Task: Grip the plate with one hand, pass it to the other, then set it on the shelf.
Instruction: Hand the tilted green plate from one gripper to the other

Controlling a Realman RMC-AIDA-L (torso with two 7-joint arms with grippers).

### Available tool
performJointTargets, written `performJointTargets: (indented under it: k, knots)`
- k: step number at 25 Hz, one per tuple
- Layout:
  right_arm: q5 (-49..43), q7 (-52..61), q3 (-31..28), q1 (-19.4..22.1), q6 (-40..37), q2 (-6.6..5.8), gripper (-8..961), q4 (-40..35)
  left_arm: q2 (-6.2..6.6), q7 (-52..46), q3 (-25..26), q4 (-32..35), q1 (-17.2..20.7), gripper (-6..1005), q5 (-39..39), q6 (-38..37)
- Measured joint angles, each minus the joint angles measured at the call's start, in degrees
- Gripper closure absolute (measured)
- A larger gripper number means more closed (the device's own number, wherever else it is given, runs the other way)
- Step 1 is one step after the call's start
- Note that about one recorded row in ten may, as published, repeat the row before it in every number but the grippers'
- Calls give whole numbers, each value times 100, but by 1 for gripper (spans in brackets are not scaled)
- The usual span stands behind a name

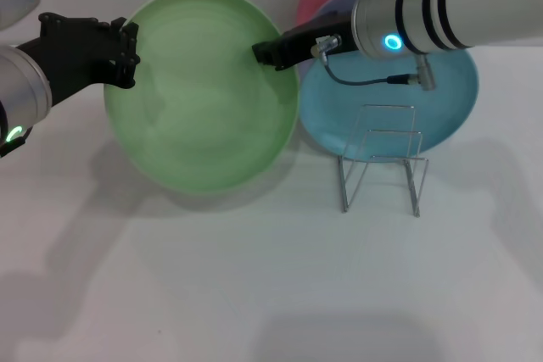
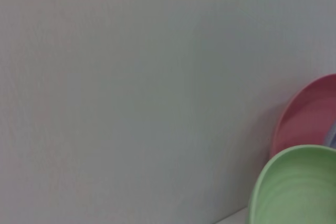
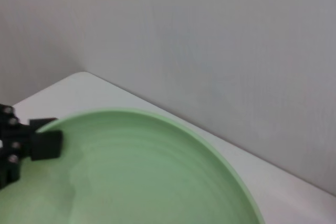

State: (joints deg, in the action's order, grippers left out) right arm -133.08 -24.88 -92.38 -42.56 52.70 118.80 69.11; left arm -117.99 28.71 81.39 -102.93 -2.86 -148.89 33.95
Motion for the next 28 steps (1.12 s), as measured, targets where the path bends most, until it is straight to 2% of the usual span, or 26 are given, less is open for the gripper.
performJointTargets:
  k: [6, 16, 18, 23, 26, 27, 28]
  knots:
    - [-60, 55, 95, 249, 31, 5, 772, 451, -7, 266, -249, -137, 80, 917, -7, -4]
    - [-114, 91, 214, 322, 52, 13, 774, 499, -5, 295, -320, -388, 216, 708, -31, -33]
    - [-167, 118, 217, 338, 36, 13, 775, 514, -5, 325, -323, -438, 251, 625, -35, -44]
    - [-248, 151, 221, 375, 12, 11, 834, 558, 0, 421, -367, -687, 533, 435, -47, -333]
    - [-258, 134, 221, 411, 11, 13, 909, 650, 1, 424, -364, -694, 628, 338, -52, -534]
    - [-258, 134, 221, 411, 11, 13, 909, 650, 1, 424, -364, -694, 628, 339, -52, -534]
    - [-303, 119, 228, 460, 3, 15, 910, 771, -7, 425, -360, -672, 747, 339, -52, -888]
